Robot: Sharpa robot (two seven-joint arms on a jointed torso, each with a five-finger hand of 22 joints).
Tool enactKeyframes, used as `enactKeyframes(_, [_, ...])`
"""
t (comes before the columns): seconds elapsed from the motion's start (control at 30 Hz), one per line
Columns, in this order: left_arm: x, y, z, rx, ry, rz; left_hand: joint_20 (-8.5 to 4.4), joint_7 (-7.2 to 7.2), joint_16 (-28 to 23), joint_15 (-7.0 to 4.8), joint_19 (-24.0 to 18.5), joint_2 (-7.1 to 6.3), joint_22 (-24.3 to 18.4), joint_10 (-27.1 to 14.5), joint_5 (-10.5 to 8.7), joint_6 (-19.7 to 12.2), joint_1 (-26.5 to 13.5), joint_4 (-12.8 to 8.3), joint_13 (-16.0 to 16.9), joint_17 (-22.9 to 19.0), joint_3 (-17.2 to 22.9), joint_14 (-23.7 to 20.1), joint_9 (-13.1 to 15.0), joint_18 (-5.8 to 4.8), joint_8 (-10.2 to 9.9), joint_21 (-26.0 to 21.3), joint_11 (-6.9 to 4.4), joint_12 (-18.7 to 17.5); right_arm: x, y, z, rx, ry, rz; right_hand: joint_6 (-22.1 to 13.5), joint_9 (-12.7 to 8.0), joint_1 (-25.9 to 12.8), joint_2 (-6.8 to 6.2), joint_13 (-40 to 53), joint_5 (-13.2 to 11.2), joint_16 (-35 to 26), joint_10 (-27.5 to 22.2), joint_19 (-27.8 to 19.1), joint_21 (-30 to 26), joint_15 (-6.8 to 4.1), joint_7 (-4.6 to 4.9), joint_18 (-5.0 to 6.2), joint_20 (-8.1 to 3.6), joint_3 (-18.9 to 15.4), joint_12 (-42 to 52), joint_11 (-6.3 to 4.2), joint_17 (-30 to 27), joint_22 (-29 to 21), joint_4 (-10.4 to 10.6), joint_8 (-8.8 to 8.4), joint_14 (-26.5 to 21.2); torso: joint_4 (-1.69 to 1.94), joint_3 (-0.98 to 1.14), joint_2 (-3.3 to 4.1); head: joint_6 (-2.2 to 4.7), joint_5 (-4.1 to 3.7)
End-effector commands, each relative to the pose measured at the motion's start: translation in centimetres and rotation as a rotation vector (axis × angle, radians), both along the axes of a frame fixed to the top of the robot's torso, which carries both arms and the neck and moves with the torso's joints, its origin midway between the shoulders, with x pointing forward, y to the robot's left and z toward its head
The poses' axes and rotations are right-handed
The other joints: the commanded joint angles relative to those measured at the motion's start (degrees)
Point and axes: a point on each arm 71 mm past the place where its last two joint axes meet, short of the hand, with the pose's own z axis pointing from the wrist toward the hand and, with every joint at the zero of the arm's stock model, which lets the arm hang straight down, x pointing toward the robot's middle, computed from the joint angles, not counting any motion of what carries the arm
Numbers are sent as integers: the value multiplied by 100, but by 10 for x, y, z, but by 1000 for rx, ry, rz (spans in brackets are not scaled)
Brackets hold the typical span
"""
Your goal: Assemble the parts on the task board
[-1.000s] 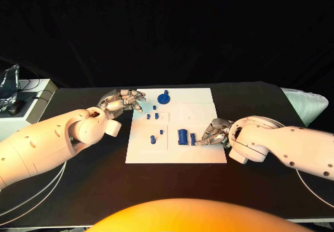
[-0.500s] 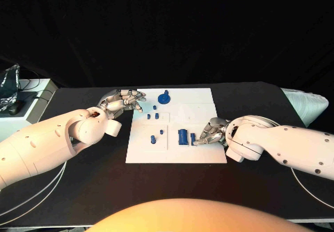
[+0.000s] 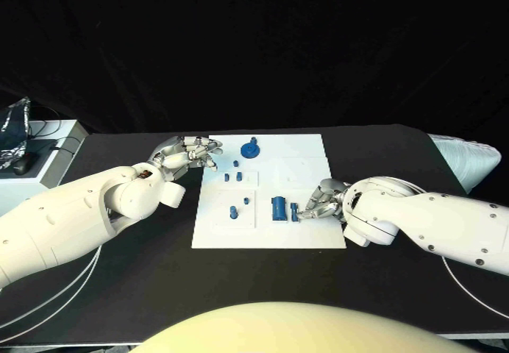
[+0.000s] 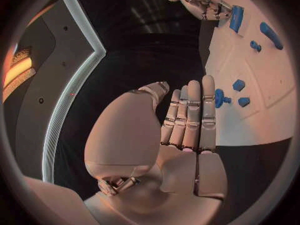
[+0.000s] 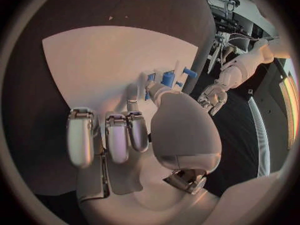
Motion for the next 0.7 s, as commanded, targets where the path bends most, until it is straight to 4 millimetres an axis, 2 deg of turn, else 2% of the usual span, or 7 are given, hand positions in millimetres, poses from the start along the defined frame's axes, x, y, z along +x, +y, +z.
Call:
enactKeyframes(0.03, [0, -2, 1, -9, -7, -17, 6, 4, -28, 23, -20, -6, -5, -26, -9, -38, -41, 3, -5, 8, 23, -16, -6, 73, -7, -31, 22, 23, 0, 0, 0, -12, -20, 5, 42, 2, 47, -18, 1231, 24, 19, 341, 467, 17, -35, -14, -83, -42, -1, 21, -35, 1473, 1329, -18, 32, 608, -2, 1, 2, 0, 5])
enactKeyframes(0.27, [0, -3, 1, -11, -9, -18, 6, 4, -28, 23, -20, -6, -5, -26, -9, -38, -41, 3, -5, 8, 23, -16, -6, 73, -7, -31, 22, 23, -3, -2, 4, 32, -42, 3, -17, -5, 0, -95, 1230, 59, 19, 340, 464, 4, -31, 9, -82, -47, -64, 18, -21, 1473, 1326, 23, 24, 608, 0, 1, 0, 0, 7])
enactKeyframes(0.37, [0, -3, 1, -13, -12, -17, 6, 4, -29, 24, -20, -9, -5, -27, -10, -39, -43, 0, -5, 9, 24, -17, -7, 73, -5, -33, 23, 24, -3, -5, 8, 105, -67, -11, -119, -25, -27, -158, 1204, 78, 10, 313, 455, -46, -7, 50, -74, -35, -149, -23, 12, 1452, 1314, 67, -14, 603, -6, -3, -8, 0, 2])
enactKeyframes(0.53, [1, -3, 1, -19, -16, -5, 6, 5, -29, 24, -20, -12, -6, -27, -11, -40, -45, -1, -5, 9, 22, -17, -7, 73, -6, -34, 23, 24, 2, -11, 19, 263, -137, -38, -269, -63, 39, -171, 1189, 102, -6, 292, 434, -151, 39, 115, -58, -3, -219, -48, 68, 1420, 1289, 76, -89, 596, -15, -12, -22, 0, -15])
enactKeyframes(0.67, [3, -3, 0, -27, -26, 21, 8, 0, -41, 23, -27, -21, -8, -5, -12, -63, -44, -11, -1, 7, 26, -30, -13, 71, -17, -42, 17, 38, 10, -18, 28, 398, -209, -67, -367, -105, 213, -108, 1144, 196, -62, 238, 364, -498, 82, 164, 1, 36, -194, -120, 115, 1305, 1207, 30, -155, 567, -22, -13, -49, 15, -35])
enactKeyframes(0.7, [3, -3, 0, -29, -29, 31, 8, -2, -68, 22, -41, -23, -14, 23, -11, -77, -44, -18, 2, -2, 34, -53, -17, 71, -24, -55, 11, 51, 14, -20, 30, 437, -230, -77, -402, -117, 310, -89, 996, 243, -160, 85, 278, -919, 92, 181, 72, 48, -160, -351, 129, 1112, 1104, -14, -175, 517, -30, -18, -63, 52, -40])
